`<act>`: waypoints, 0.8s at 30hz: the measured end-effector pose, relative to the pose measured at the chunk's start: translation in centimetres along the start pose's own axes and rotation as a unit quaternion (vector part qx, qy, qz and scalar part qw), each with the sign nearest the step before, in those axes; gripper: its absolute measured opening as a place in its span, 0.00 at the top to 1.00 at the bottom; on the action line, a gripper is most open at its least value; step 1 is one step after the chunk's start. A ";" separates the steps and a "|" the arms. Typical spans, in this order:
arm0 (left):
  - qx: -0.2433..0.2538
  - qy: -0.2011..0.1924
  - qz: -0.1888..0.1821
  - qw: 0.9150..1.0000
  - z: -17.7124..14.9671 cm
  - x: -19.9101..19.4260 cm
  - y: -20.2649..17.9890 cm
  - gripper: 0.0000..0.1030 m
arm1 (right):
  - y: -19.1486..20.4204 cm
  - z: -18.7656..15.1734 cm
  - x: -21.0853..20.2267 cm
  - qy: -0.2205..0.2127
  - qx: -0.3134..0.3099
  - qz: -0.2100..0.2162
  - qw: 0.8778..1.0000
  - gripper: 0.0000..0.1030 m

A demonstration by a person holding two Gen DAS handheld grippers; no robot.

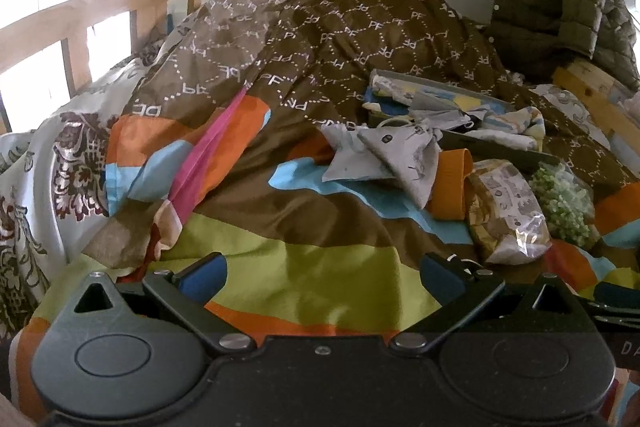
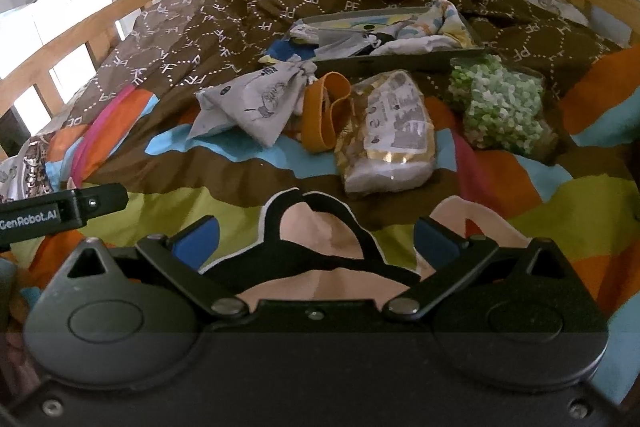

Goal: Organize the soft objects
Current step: 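Raise both open tools from the tray and move them back toward the pile, then reach the right tool toward the orange rubber band while the left tool reaches the grey drawstring bag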

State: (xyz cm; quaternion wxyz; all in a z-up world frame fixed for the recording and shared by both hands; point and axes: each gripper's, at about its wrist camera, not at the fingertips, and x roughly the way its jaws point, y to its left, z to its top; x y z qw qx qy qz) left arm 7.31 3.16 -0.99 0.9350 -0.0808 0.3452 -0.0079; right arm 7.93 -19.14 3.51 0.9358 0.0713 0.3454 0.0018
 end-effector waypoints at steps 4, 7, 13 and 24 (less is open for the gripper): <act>-0.011 0.007 0.003 1.000 0.2 0.4 0.2 0.01 | 0.6 0.5 0.3 -0.011 -0.014 0.007 1.000 0.01; -0.023 0.013 0.003 1.000 0.6 0.8 0.7 0.01 | 0.8 1.0 0.6 -0.013 -0.027 0.015 0.999 0.01; -0.039 0.012 0.003 0.999 1.4 1.3 1.2 0.01 | 1.4 1.7 1.2 -0.013 -0.066 0.018 0.998 0.01; 0.018 -0.021 -0.006 1.000 3.2 2.6 0.0 0.01 | 2.3 3.2 3.1 -0.049 -0.177 0.016 0.983 0.01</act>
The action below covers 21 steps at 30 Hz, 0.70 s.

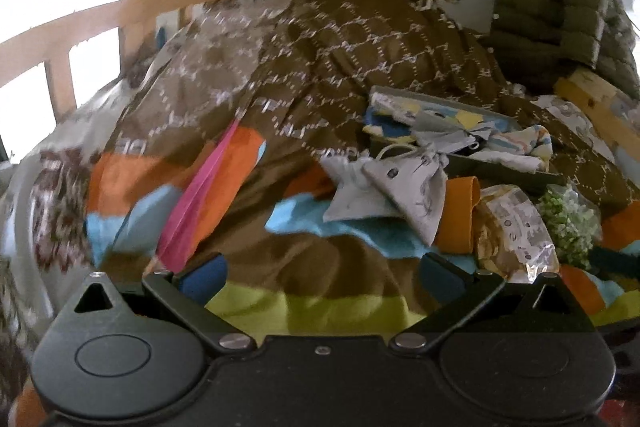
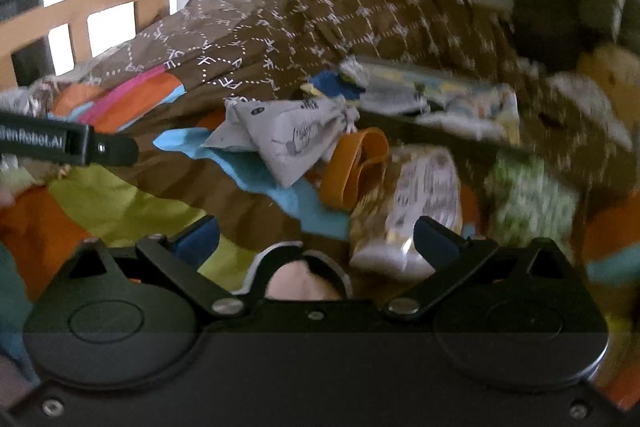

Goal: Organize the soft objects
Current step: 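Reach the right tool toward the orange rubber band while the left tool reaches the grey drawstring bag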

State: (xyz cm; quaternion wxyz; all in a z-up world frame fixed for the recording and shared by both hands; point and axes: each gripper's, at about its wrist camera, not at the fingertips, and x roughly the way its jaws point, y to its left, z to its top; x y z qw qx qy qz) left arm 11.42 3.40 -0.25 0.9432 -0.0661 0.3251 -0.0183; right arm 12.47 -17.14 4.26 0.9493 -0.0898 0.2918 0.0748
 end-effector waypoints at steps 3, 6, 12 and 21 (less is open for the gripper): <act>0.011 -0.006 -0.006 1.000 0.3 0.8 -0.3 0.01 | 0.0 0.4 1.1 -0.003 -0.024 0.000 1.000 0.01; 0.016 -0.003 -0.023 1.000 0.7 1.8 -0.5 0.01 | -0.1 0.6 2.4 -0.001 -0.032 0.002 0.999 0.01; 0.046 -0.034 -0.066 0.996 1.8 3.7 -1.4 0.01 | -0.7 0.9 4.5 -0.010 -0.052 0.002 0.999 0.01; 0.068 -0.022 -0.110 0.991 2.1 7.9 -3.0 0.01 | -1.5 1.1 8.1 -0.010 -0.073 0.005 0.997 0.01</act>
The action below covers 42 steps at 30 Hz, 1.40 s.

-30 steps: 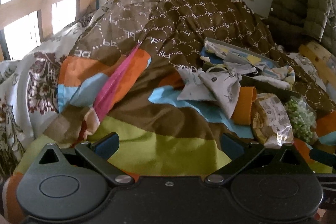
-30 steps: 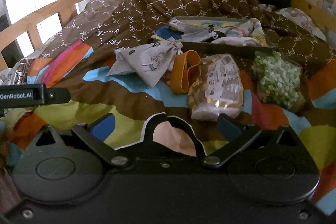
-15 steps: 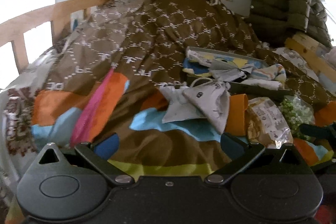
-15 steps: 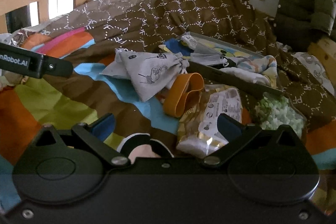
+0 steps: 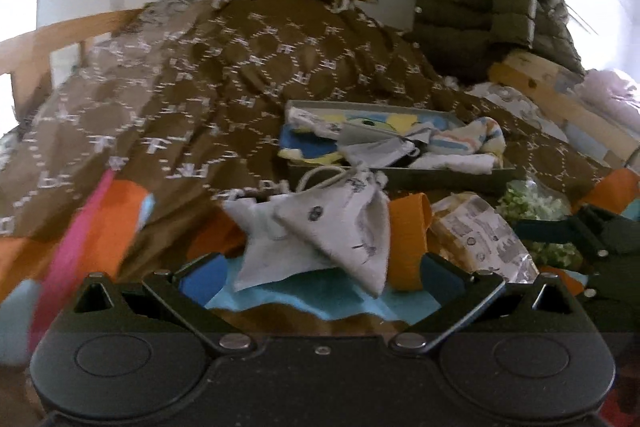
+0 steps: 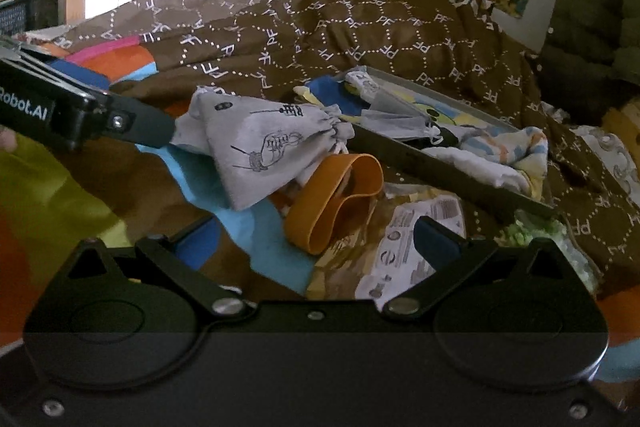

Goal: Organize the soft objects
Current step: 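Reach the right tool toward the orange rubber band while the left tool reaches the grey drawstring bag, then grasp and lift the orange rubber band with the right tool while the left tool closes on the grey bag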

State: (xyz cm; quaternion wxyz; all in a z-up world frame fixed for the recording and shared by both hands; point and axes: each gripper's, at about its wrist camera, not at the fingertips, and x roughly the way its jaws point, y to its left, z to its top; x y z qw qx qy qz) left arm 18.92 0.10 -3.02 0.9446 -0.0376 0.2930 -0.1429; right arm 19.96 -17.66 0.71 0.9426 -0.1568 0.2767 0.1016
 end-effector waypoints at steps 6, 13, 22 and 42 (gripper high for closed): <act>-0.027 0.025 -0.037 0.999 -0.2 2.8 0.1 0.03 | -0.7 0.0 3.0 0.014 -0.005 0.015 1.000 0.12; -0.070 0.051 -0.081 0.993 -0.6 4.7 1.0 0.23 | -0.9 -0.2 5.9 0.037 -0.014 0.025 0.999 0.30; -0.099 0.062 -0.107 0.987 -0.8 6.1 1.6 0.43 | -0.8 -0.3 9.1 0.062 -0.006 0.039 0.997 0.41; -0.105 0.070 -0.101 0.987 -0.9 7.1 2.1 0.78 | -0.8 0.2 10.4 0.040 -0.021 0.050 0.998 0.54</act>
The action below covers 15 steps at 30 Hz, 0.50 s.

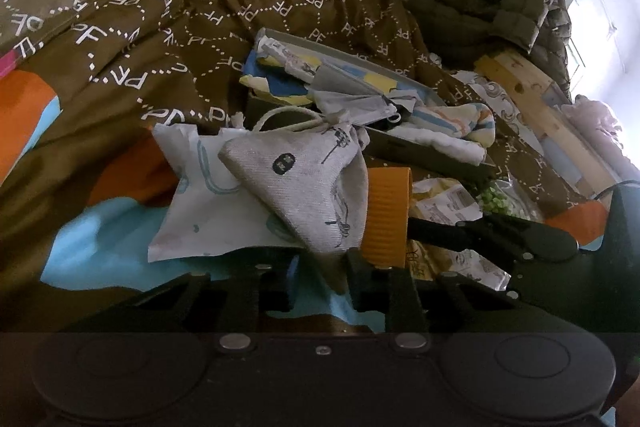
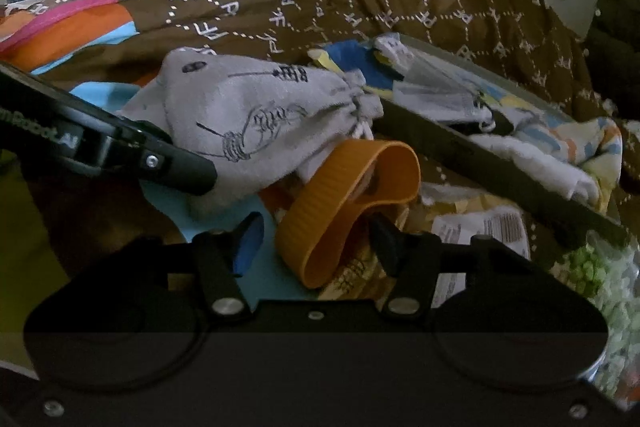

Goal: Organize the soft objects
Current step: 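Grasp and lift the orange rubber band with the right tool while the left tool closes on the grey bag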

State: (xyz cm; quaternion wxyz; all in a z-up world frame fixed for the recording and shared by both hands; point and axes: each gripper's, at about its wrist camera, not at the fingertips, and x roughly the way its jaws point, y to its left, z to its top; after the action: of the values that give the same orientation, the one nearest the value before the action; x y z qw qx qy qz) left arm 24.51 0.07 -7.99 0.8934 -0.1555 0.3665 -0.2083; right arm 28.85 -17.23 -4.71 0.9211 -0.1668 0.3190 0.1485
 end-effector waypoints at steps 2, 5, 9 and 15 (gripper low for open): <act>0.002 0.000 -0.001 1.000 0.0 0.0 -0.1 0.81 | 0.2 0.2 0.1 0.003 -0.001 0.003 1.000 0.54; -0.002 0.003 -0.005 1.000 0.1 0.0 -0.1 0.83 | -0.1 0.2 0.6 0.023 0.015 0.015 1.000 0.59; -0.001 0.006 -0.006 1.000 0.1 0.0 -0.1 0.89 | -0.3 0.2 0.9 0.028 0.030 0.023 0.999 0.73; 0.023 0.001 0.013 1.000 0.1 -0.4 -1.1 0.98 | -0.2 0.1 0.8 0.022 0.032 0.004 0.999 0.89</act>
State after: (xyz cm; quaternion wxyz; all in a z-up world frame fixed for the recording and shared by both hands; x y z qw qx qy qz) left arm 24.04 -0.62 -7.20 0.8989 -0.1294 0.3649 -0.2050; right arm 29.57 -17.23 -5.07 0.9182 -0.1389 0.3446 0.1376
